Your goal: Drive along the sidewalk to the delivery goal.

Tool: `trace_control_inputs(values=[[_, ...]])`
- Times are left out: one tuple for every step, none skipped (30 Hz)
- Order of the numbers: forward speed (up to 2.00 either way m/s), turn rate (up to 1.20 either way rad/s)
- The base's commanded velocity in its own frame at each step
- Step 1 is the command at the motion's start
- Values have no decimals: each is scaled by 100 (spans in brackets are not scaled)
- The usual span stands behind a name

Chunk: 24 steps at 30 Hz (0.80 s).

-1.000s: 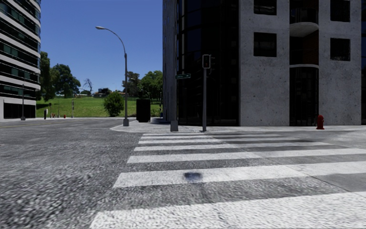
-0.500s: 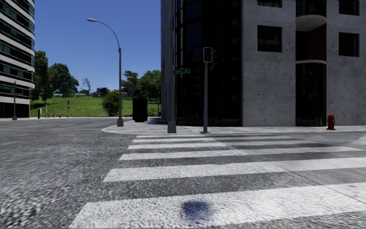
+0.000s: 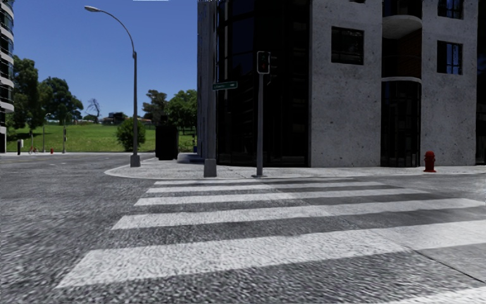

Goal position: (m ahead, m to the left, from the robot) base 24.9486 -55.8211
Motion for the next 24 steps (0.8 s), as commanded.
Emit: trace_control_inputs(values=[[145,-39],[145,-39],[145,-40],[145,-40],[145,-40],[145,-40],[145,-40],[145,-40],[145,-40],[145,-40],[145,-40],[145,-40],[145,-40],[145,-40],[145,-40],[145,-40],[145,-40],[145,-40],[145,-40],[144,-40],[144,-40],[144,-40],[151,-40],[151,-40]])
